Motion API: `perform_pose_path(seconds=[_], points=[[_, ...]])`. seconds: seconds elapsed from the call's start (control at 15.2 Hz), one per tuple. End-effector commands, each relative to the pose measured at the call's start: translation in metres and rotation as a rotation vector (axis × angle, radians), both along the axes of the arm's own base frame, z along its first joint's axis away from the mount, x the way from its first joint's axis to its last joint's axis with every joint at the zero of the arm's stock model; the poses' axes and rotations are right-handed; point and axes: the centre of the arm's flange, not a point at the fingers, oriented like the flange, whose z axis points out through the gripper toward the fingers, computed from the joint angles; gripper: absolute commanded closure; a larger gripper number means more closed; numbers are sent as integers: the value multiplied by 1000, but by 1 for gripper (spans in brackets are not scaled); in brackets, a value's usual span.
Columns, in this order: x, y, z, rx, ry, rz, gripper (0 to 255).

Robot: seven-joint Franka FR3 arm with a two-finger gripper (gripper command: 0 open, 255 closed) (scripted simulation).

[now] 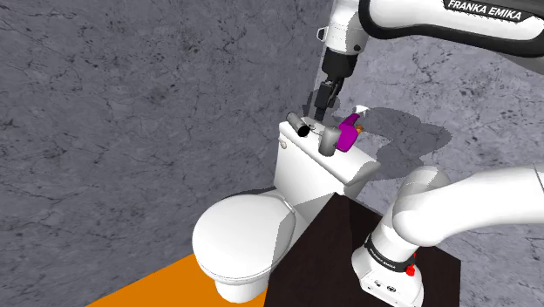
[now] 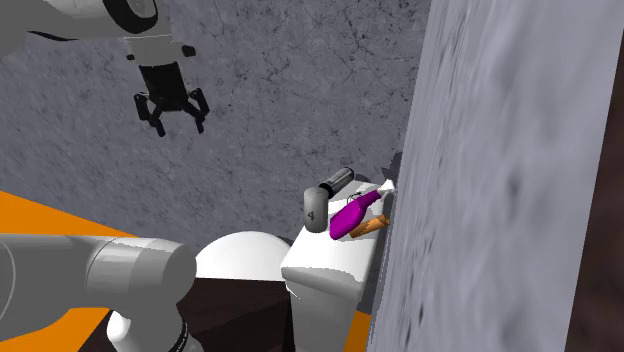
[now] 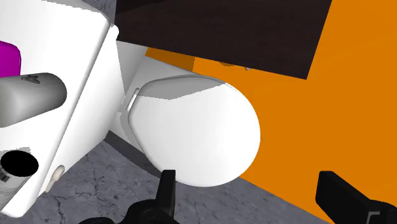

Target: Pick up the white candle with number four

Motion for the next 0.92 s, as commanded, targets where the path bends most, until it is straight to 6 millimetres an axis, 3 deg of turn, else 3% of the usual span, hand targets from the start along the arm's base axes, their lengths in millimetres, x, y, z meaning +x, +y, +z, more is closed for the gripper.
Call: perform_pose_path(seconds=[0.0, 0.86], points=[[0, 0, 0, 0, 0, 0, 0], [29, -137, -90, -22, -45, -192, 0]])
